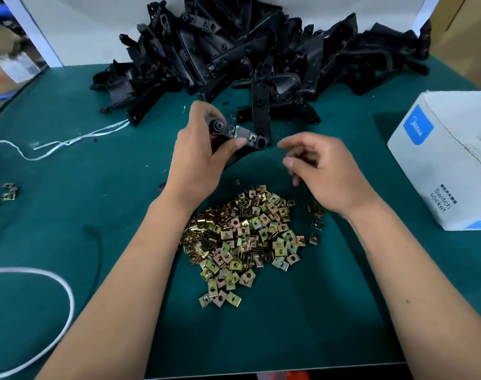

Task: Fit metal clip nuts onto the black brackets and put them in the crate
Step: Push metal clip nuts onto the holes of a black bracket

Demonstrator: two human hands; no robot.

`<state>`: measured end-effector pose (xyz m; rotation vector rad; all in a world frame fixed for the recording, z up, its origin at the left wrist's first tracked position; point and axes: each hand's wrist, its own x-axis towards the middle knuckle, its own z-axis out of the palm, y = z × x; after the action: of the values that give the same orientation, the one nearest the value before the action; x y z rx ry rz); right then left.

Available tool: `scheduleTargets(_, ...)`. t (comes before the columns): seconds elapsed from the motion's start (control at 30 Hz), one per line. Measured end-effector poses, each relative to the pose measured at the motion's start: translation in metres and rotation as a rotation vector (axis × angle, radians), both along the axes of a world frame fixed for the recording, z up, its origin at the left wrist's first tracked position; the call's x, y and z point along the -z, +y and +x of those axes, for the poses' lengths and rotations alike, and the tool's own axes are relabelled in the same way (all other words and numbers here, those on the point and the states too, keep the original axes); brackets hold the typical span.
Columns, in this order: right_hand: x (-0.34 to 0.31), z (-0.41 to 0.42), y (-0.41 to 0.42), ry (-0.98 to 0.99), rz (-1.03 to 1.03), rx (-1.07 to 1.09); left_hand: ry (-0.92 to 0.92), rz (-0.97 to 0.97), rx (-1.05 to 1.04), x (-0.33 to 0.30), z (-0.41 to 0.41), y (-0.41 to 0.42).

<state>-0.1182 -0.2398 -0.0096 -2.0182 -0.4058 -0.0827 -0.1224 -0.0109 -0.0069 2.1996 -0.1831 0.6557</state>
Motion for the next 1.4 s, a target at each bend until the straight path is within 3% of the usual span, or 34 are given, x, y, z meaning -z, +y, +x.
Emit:
scheduleTargets(0.2, 0.003, 0.004, 0.009, 0.027, 0.135, 0.089, 0.084, 0.011, 0.120, 0.010, -0.001, -0.004)
scheduleTargets(0.4, -0.001, 0.016, 0.025, 0.022, 0.229, 0.174, 0.107, 0.076, 0.100, 0.017, -0.001, -0.004)
scheduleTargets(0.57, 0.004, 0.017, 0.027, -0.010, 0.341, 0.073, 0.129, 0.048, 0.081, 0.015, -0.001, -0.004)
scheduleTargets(0.8, 0.005, 0.016, 0.012, 0.179, 0.512, 0.071, 0.181, -0.026, 0.133, 0.009, -0.002, -0.003)
scheduleTargets(0.97, 0.003, 0.012, 0.010, 0.202, 0.520, 0.110, 0.173, 0.001, 0.141, 0.007, -0.001, -0.004)
scheduleTargets(1.4, 0.008, 0.013, 0.025, 0.181, 0.461, -0.038, 0.151, -0.039, 0.217, 0.012, 0.003, -0.002)
